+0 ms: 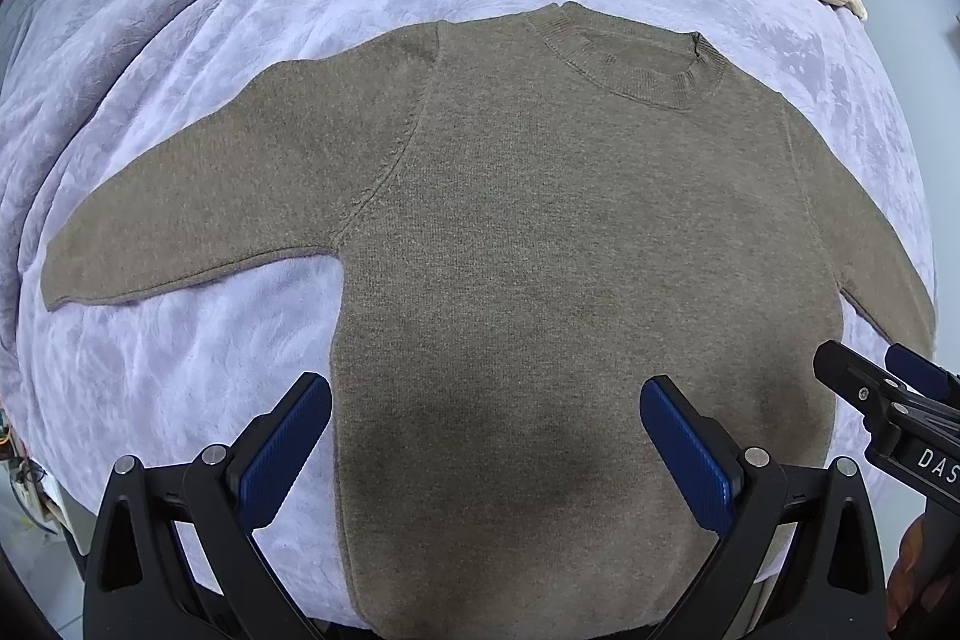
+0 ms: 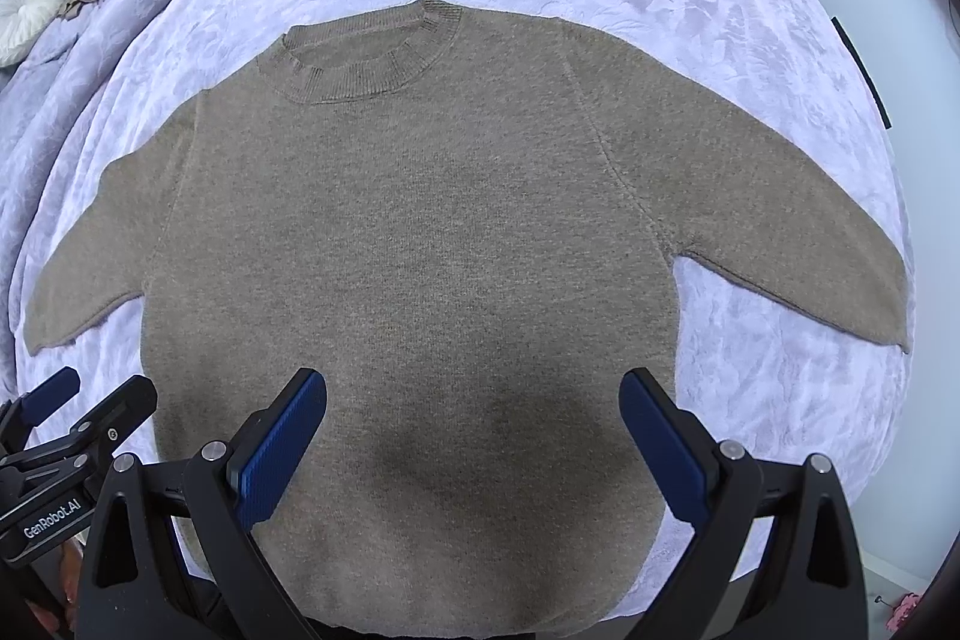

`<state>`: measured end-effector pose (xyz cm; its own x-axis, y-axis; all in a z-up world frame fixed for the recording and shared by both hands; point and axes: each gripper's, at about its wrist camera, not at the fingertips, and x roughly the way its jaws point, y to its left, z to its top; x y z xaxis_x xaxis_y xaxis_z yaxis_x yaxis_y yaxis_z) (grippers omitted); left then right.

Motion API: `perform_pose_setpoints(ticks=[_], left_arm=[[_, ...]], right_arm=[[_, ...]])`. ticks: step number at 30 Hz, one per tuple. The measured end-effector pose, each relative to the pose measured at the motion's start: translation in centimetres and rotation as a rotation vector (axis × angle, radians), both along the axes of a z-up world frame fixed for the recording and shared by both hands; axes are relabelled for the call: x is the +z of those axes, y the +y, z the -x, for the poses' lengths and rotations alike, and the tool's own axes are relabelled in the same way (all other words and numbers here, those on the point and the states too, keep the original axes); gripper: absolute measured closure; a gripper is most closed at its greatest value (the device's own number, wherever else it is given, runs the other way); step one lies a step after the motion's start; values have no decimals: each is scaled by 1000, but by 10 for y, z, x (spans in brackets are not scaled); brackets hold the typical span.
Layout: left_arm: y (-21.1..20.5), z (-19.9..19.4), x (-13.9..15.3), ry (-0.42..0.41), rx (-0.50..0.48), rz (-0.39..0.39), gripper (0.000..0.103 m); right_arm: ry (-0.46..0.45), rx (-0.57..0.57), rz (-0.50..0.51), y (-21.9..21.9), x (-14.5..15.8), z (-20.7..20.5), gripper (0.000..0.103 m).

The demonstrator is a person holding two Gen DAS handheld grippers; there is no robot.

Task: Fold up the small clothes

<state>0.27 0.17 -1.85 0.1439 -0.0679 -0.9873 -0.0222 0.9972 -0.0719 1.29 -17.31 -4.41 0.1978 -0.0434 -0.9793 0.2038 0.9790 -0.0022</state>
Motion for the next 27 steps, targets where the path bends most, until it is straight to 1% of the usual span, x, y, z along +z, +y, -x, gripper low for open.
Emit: perform_pose_setpoints(ticks=[6, 9, 11, 14, 17, 19, 23, 24, 25, 27], left_arm=[[3, -1, -3, -2, 0, 4, 0], [4, -2, -7, -4, 3, -7, 0], [6, -2, -13, 11, 4, -6, 0], [7, -2, -20, 27, -3, 22, 0], [10, 1, -22, 10, 10, 42, 0], [15, 1, -24, 6, 32, 73, 0], [35, 4, -30, -14, 89, 173, 0], [42, 5, -33, -12, 100, 181, 0], [50, 5, -37, -7, 108, 190, 0], [68, 3, -43, 0, 122, 221, 0]], right_arm=[[9, 6, 1, 2, -4, -2, 4], [14, 7, 1, 2, -7, -3, 4], [20, 8, 2, 3, -10, -4, 4], [28, 10, 3, 4, -14, -4, 4], [28, 12, -7, 6, -19, -3, 4], [12, 15, -37, 8, -20, -2, 4], [-54, 52, -189, 19, -21, 1, 4], [-71, 71, -221, 25, -21, 2, 2], [-81, 86, -234, 31, -21, 2, 1], [-89, 118, -251, 47, -24, 2, 1]])
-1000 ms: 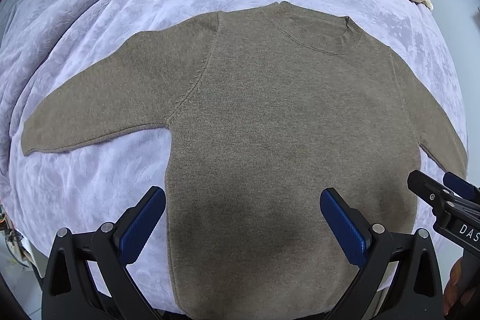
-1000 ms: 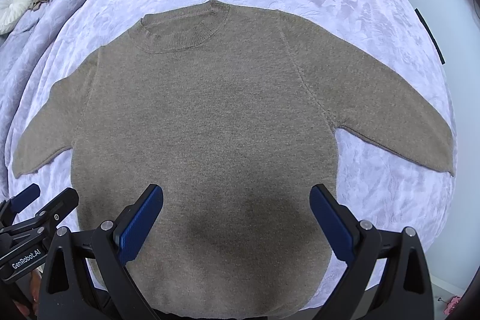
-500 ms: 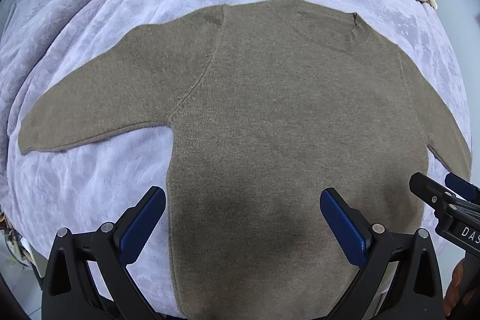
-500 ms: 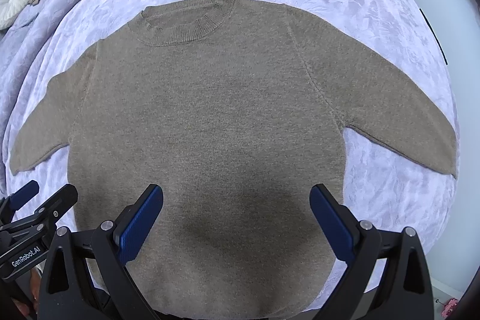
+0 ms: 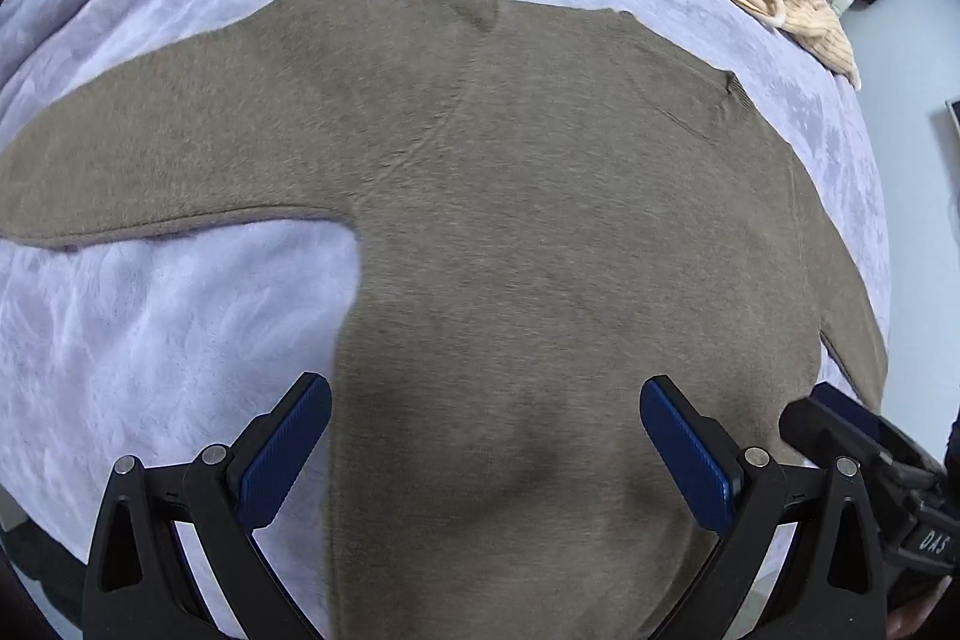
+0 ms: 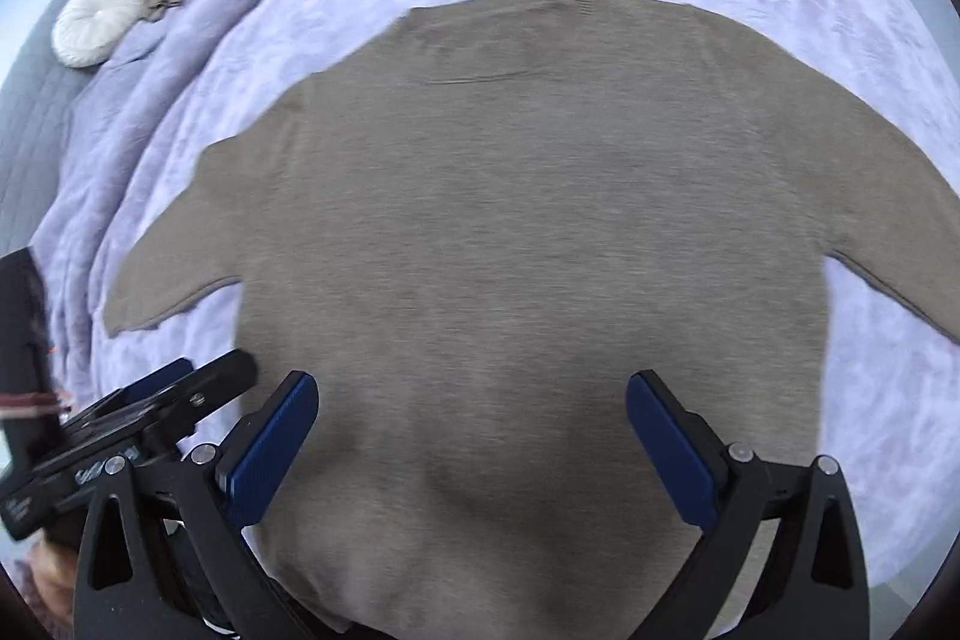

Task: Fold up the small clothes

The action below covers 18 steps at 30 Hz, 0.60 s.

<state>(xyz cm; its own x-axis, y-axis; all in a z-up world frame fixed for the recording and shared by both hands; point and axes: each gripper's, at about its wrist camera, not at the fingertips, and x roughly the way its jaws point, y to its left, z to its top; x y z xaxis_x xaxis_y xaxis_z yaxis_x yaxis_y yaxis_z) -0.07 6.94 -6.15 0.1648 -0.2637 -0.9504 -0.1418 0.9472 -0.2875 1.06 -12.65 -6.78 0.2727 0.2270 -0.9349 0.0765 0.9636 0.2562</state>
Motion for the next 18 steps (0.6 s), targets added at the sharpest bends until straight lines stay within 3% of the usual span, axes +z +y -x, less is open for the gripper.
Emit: perform_pose_setpoints(ticks=[3, 7, 12, 15, 18], left_arm=[[48, 0, -6, -37, 107, -13, 0], [130, 1, -17, -95, 292, 32, 0], [227, 9, -56, -111, 532, 65, 0], [258, 9, -81, -113, 594, 149, 0], [275, 8, -83, -187, 631, 183, 0]], right_arm=[[36, 41, -37, 24, -12, -1, 1], [62, 92, -46, 55, -30, 0, 1], [68, 163, -60, 96, -47, 9, 1], [68, 185, -69, 115, -57, 13, 1], [69, 188, -82, 129, -63, 17, 1]])
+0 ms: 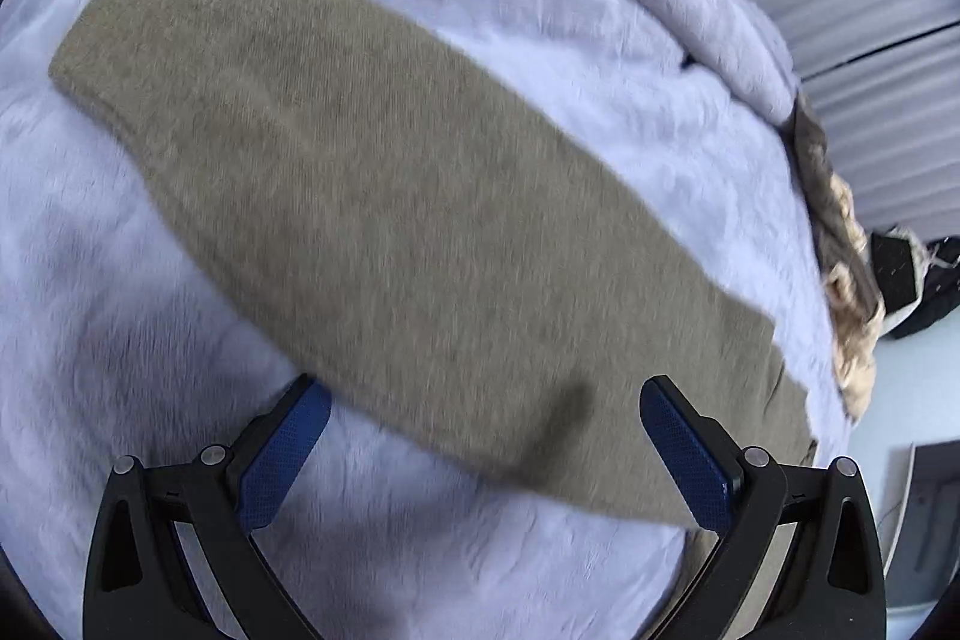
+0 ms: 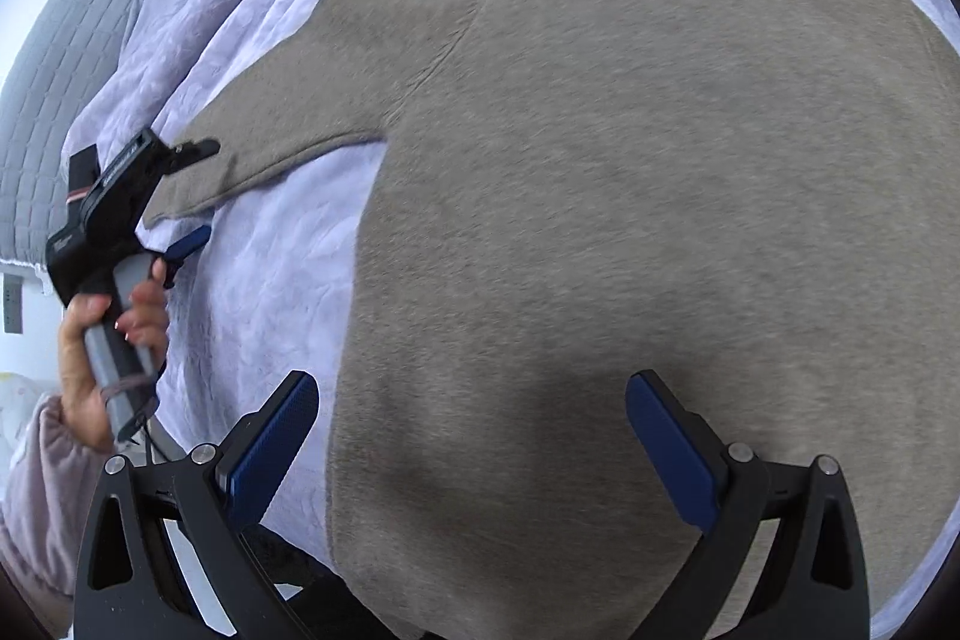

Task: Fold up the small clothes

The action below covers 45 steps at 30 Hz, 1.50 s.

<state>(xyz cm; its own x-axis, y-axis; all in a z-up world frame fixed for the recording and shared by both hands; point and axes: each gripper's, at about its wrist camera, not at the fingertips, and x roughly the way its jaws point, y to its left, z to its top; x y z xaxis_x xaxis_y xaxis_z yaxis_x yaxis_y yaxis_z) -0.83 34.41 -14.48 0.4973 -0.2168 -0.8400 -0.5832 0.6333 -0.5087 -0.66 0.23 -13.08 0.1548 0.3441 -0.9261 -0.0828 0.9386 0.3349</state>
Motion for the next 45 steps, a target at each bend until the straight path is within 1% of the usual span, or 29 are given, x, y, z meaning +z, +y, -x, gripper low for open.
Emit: perform_pose_setpoints(ticks=[1, 2, 3, 4, 5, 6, 7, 9, 11, 14, 16, 18, 21, 23, 26, 27, 28, 30, 31, 33, 34, 35, 36, 38, 40, 41, 43, 45], left_arm=[[4, 0, 2, -8, 27, -26, 10], [7, -1, 4, 7, 48, -61, 34], [7, -6, 4, 36, 61, -99, 51], [9, -8, 4, 44, 60, -130, 80], [13, -8, 5, 18, 52, -132, 91], [14, -8, 8, -2, 53, -131, 91], [14, -7, 14, -20, 51, -154, 92], [2, -10, 34, -52, 12, -243, 92], [-17, -16, 59, -105, -47, -326, 92], [-67, -37, 104, -221, -185, -419, 92], [-108, -51, 131, -304, -274, -448, 92], [-152, -63, 151, -373, -362, -451, 92], [-234, -83, 166, -454, -528, -454, 92], [-293, -95, 163, -471, -647, -465, 92], [-358, -106, 142, -448, -770, -400, 91], [-379, -108, 131, -426, -807, -404, 91], [-398, -107, 121, -396, -840, -437, 91], [-433, -99, 98, -298, -897, -559, 91], [-442, -96, 90, -279, -925, -576, 91], [-446, -83, 79, -269, -951, -573, 89], [-445, -76, 78, -265, -955, -574, 65], [-442, -70, 79, -264, -956, -572, 26], [-435, -63, 84, -274, -937, -590, 12], [-415, -52, 93, -306, -893, -646, 12], [-387, -51, 99, -280, -845, -680, 12], [-368, -55, 100, -256, -813, -685, 12], [-329, -68, 96, -192, -740, -655, 12], [-283, -85, 83, -92, -647, -556, 12]], right_arm=[[0, -3, -6, 4, -1, 0, 1], [1, -6, -12, 7, -3, 1, 1], [2, -9, -21, 10, -4, 2, 1], [4, -10, -29, 12, -4, 4, 1], [5, -9, -35, 13, -4, 6, 1], [6, -6, -39, 14, -4, 6, 1], [5, -1, -40, 15, -4, 7, 1], [-12, 1, -45, 12, -1, 9, 1], [-40, -7, -52, 4, 3, 9, 1], [-83, -50, -58, -17, 9, 7, 1], [-105, -99, -74, -37, 15, 6, 1], [-121, -144, -82, -58, 19, 5, 1], [-145, -208, -74, -94, 25, 6, 1], [-156, -257, -63, -121, 26, 9, 1], [-152, -338, -49, -162, 25, 14, 1], [-145, -363, -41, -175, 22, 17, 1], [-135, -387, -33, -188, 18, 19, 1], [-116, -426, -22, -207, 12, 23, 1], [-107, -445, -18, -216, 10, 25, 1], [-95, -469, -6, -231, 6, 27, 1], [-95, -473, -1, -236, 6, 27, 1], [-97, -473, 11, -240, 6, 25, 1], [-100, -469, 24, -240, 6, 23, 1], [-119, -444, 59, -239, 12, 14, 1], [-170, -386, 106, -231, 22, 0, 1], [-203, -347, 133, -224, 28, -9, 1], [-286, -227, 198, -196, 43, -34, 1], [-374, -88, 280, -162, 54, -59, 1]])
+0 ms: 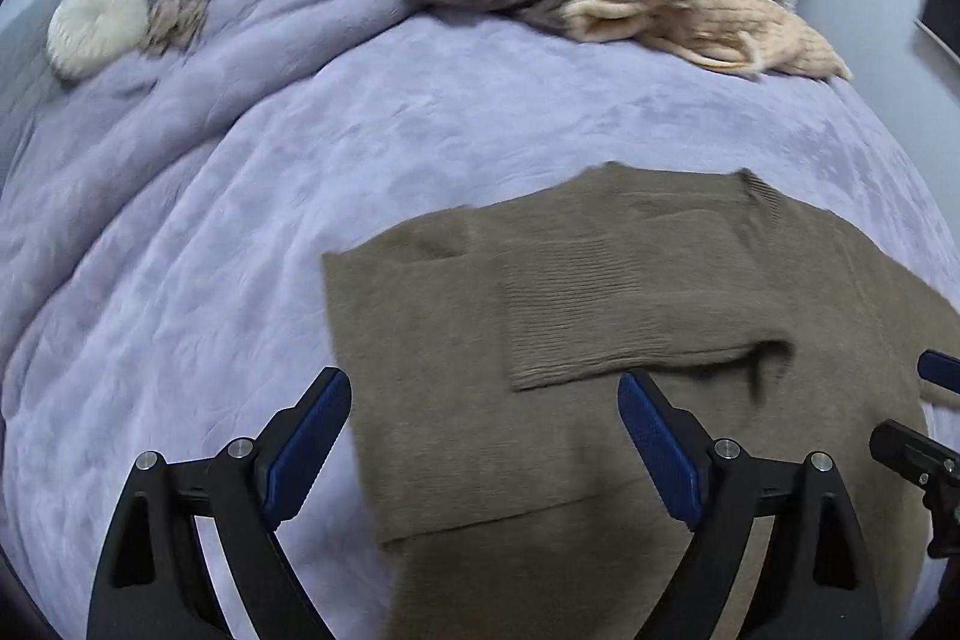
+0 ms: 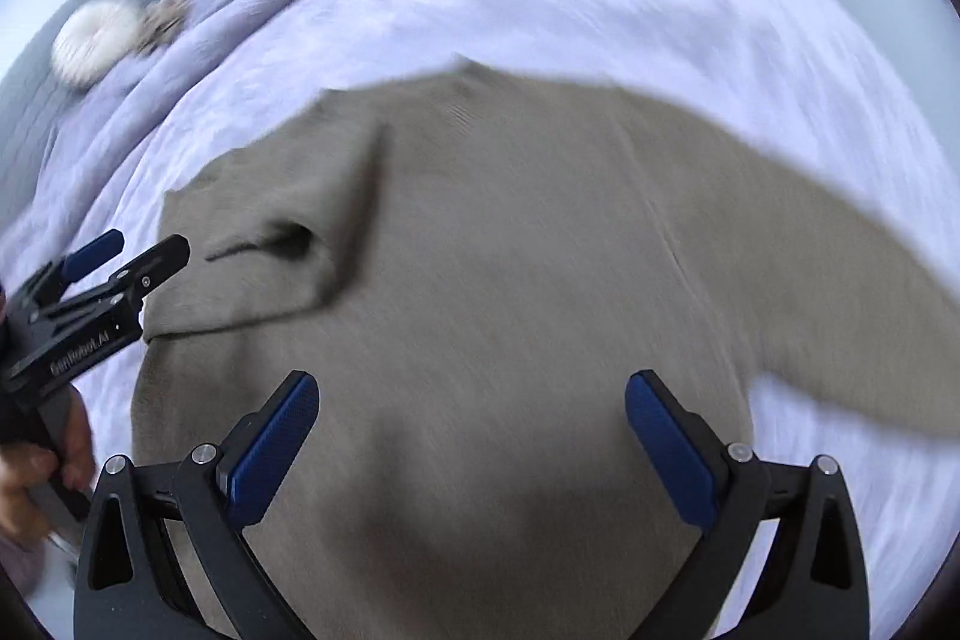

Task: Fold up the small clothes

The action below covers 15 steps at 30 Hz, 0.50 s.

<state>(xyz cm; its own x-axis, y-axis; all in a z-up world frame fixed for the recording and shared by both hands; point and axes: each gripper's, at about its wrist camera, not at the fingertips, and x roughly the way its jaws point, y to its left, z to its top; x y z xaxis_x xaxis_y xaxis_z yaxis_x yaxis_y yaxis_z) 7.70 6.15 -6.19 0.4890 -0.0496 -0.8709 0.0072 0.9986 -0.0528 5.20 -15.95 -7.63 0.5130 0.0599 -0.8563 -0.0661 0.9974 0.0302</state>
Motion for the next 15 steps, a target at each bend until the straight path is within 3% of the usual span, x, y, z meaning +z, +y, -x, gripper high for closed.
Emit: perform_pose_setpoints(ticks=[3, 6, 7, 8, 9, 10, 11, 13, 15], left_arm=[[51, -20, -32, 135, 114, 161, 12], [77, -30, -62, 240, 165, 338, 12], [81, -31, -67, 249, 175, 365, 12], [82, -31, -70, 248, 179, 377, 12], [81, -31, -71, 240, 172, 380, 18], [79, -31, -70, 229, 162, 374, 25], [76, -31, -69, 224, 142, 359, 39], [70, -35, -68, 231, 114, 340, 43], [68, -38, -65, 229, 96, 331, 43]], right_arm=[[-85, 219, 196, 62, 1, -31, 5], [-103, 389, 409, 115, -27, -54, 23], [-101, 428, 473, 128, -39, -61, 30], [-90, 452, 529, 136, -51, -69, 31], [-67, 474, 587, 141, -65, -76, 35], [-59, 481, 581, 142, -69, -82, 58], [-51, 462, 529, 141, -67, -90, 90], [-73, 310, 366, 113, -43, -97, 92], [-99, 139, 119, 66, -19, -94, 92]])
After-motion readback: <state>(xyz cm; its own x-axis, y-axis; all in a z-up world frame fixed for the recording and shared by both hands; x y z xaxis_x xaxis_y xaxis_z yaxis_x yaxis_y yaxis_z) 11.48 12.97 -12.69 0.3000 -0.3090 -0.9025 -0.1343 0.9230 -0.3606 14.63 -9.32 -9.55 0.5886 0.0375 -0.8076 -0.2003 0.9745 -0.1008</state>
